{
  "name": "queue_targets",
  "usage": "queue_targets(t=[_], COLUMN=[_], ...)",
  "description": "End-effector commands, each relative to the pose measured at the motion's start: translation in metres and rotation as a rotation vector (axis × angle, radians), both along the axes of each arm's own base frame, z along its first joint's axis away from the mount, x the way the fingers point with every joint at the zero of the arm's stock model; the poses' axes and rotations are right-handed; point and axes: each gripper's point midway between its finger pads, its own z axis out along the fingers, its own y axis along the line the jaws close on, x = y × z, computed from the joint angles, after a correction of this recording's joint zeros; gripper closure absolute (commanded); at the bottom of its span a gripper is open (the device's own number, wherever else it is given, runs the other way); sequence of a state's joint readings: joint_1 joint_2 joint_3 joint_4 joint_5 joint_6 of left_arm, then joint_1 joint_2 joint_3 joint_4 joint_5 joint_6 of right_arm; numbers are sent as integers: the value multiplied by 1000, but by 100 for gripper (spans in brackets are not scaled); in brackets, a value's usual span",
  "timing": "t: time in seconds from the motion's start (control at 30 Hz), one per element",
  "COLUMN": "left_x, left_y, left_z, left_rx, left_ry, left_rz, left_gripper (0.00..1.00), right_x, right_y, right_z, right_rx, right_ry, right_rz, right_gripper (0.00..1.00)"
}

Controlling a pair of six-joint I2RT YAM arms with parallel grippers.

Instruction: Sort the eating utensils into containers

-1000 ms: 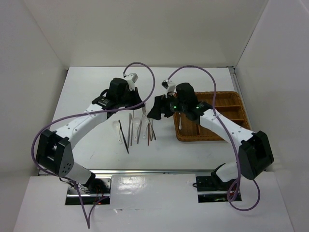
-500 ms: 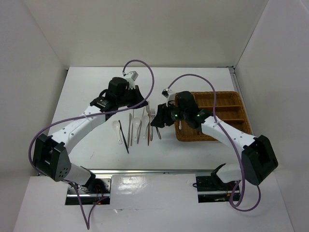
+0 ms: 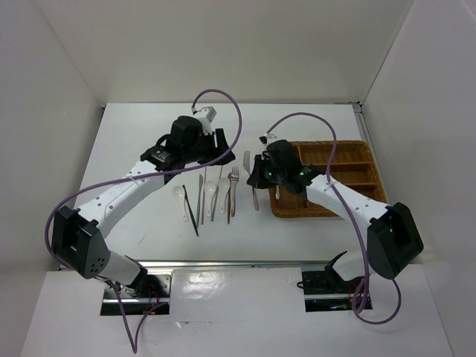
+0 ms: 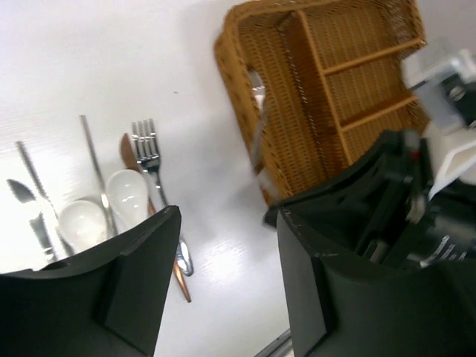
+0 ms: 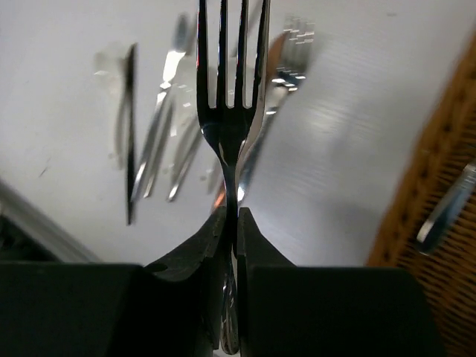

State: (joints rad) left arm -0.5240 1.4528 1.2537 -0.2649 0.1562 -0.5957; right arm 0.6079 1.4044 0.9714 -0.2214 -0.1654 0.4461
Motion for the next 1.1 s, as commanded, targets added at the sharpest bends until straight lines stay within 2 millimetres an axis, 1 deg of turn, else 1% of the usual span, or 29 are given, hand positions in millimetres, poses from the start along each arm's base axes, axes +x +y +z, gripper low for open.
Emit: queue_targets(t=[0.0, 0.03, 0.07, 0.1, 0.13, 0.17, 0.2, 0.23, 0.27, 0.3, 0.4, 0.47, 0.5, 0.53, 0.57, 0.63, 0.67, 0.7, 0.73, 0.8, 0.83, 0.87, 0.9, 0.93, 1.0, 1.03, 1.07], left_x=[7, 6, 4, 3, 3, 3, 3, 3, 3, 6, 10, 18, 21, 26, 29, 35, 36, 42, 45, 49, 57, 56, 58, 64, 67, 72, 73], left_y=[18, 21, 24, 25, 25, 25, 25, 24, 21, 20, 17, 12, 9, 4, 1, -7, -10, -13, -15, -20, -18, -20, -23, -20, -23, -21, -23], left_z=[15, 13, 4, -1, -4, -10, -12, -16, -25, -28, -41, -51, -49, -57, -57, -57, -61, -67, -68, -72, -77, -82, -83, -83, -95, -95, -104], left_rx=[71, 83, 99, 105, 105, 108, 108, 115, 117, 122, 149, 167, 170, 170, 170, 160, 156, 156, 156, 150, 151, 150, 145, 145, 152, 152, 151], left_ry=[-59, -63, -49, -39, -40, -35, -35, -30, -14, -20, -10, -3, -13, 1, -10, -21, -15, -15, -14, -10, -8, 6, 8, 9, 14, 15, 27], left_rz=[73, 78, 86, 85, 85, 85, 85, 72, 61, 56, 31, 22, 6, -5, -19, -41, -52, -52, -52, -64, -53, -64, -72, -61, -75, -66, -75], left_gripper=[31, 30, 29, 28, 26, 26, 26, 26, 26, 26, 26, 26, 26, 27, 27, 27, 27, 27, 27, 27, 27, 27, 27, 27, 27, 27, 29], right_x=[34, 37, 40, 50, 50, 54, 58, 58, 60, 59, 60, 64, 63, 66, 67, 68, 68, 68, 68, 68, 70, 70, 69, 71, 70, 72, 72], right_y=[-51, -60, -70, -93, -106, -116, -134, -143, -149, -154, -156, -156, -153, -149, -144, -142, -142, -142, -140, -135, -134, -134, -131, -130, -129, -126, -126], right_z=[12, 16, 18, 21, 13, 13, 10, 8, 2, -7, -16, -21, -28, -27, -28, -34, -40, -43, -47, -50, -52, -53, -56, -55, -59, -55, -55], right_rx=[-120, -124, -125, -130, -156, -164, -182, -212, -234, -261, -307, -326, -330, -321, -308, -310, -317, -328, -325, -327, -326, -326, -331, -327, -325, -313, -313], right_ry=[-50, -57, -56, -58, -39, -41, -30, -26, -19, -4, -2, -8, 9, 1, 3, 10, 24, 28, 39, 39, 37, 37, 45, 37, 49, 42, 42], right_rz=[-291, -321, -346, -412, -432, -453, -491, -490, -490, -485, -448, -430, -407, -391, -364, -347, -345, -336, -326, -302, -303, -303, -292, -293, -284, -278, -278], right_gripper=[100, 100, 100, 100, 100, 100, 100, 100, 100, 100, 100, 100, 100, 100, 100, 100, 100, 100, 100, 97, 95, 93, 90, 84, 73, 59, 54])
